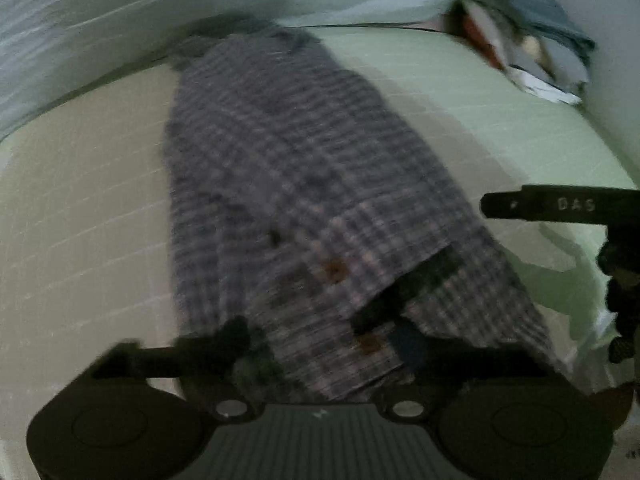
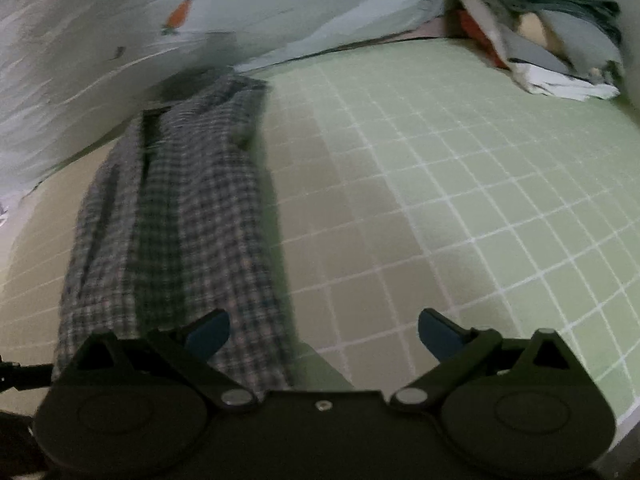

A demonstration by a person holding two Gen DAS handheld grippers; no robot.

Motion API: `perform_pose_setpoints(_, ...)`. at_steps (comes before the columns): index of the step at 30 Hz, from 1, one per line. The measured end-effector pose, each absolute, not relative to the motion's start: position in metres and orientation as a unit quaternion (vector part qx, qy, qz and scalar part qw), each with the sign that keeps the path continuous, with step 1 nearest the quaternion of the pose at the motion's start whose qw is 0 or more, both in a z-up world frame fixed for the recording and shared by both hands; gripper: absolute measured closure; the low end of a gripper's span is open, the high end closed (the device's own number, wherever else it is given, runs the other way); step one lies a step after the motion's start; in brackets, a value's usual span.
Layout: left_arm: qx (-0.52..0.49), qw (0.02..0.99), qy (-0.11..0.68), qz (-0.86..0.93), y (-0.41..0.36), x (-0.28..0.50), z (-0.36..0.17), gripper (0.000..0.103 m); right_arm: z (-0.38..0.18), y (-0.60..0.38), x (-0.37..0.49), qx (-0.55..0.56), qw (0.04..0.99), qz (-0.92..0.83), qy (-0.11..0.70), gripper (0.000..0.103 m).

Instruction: Fold clothes

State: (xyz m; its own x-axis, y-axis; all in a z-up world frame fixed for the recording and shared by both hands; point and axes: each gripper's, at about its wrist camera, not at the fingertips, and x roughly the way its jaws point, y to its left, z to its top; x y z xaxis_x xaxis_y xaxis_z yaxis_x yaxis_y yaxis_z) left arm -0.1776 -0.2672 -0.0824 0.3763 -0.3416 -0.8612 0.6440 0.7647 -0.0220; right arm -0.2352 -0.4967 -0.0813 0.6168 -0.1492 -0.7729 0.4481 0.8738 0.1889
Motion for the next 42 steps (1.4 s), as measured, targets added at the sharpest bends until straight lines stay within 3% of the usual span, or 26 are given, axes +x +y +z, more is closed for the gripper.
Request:
perform_pose_setpoints(10, 0.128, 0.833, 0.5, -0.202, -0.224, -0.171, -0.089, 0.015, -0.061, -0.445, -0.207, 0.175, 0.908, -0.061, 0.375, 0.012)
perform_pose_setpoints(13, 0.118, 0.834, 0.502, -0.195, -0.216, -0.17, -0.088, 0.015, -0.061, -0.433, -0.202, 0.179, 0.908, -0.037, 0.377, 0.018)
perform_pose_setpoints(16, 0.117, 0.835, 0.499, -0.198, -0.211, -0.171, -0.087, 0.015, -0.064, -0.426, -0.198, 0.191, 0.903, -0.02, 0.384, 0.042)
perform_pose_setpoints(20, 0.116, 0.836, 0.496, -0.204, -0.206, -0.173, -0.086, 0.015, -0.063, -0.419, -0.207, 0.179, 0.909, -0.018, 0.376, 0.096)
perform_pose_setpoints(30, 0.079, 0.831, 0.498, -0.234, -0.2, -0.168, -0.086, 0.015, -0.041, -0.427, -0.268, 0.197, 0.918, -0.07, 0.338, 0.098)
perform_pose_setpoints(37, 0.08, 0.819, 0.513, -0.242, -0.205, -0.17, -0.097, 0.015, -0.064, -0.441, -0.288, 0.218, 0.888, -0.122, 0.387, 0.097)
perform_pose_setpoints(40, 0.086, 0.816, 0.517, -0.244, -0.207, -0.172, -0.099, 0.015, -0.07, -0.44, -0.284, 0.203, 0.885, -0.131, 0.398, 0.086)
perform_pose_setpoints(42, 0.091, 0.814, 0.518, -0.245, -0.208, -0.174, -0.1, 0.015, -0.07, -0.439, -0.283, 0.189, 0.886, -0.136, 0.401, 0.06)
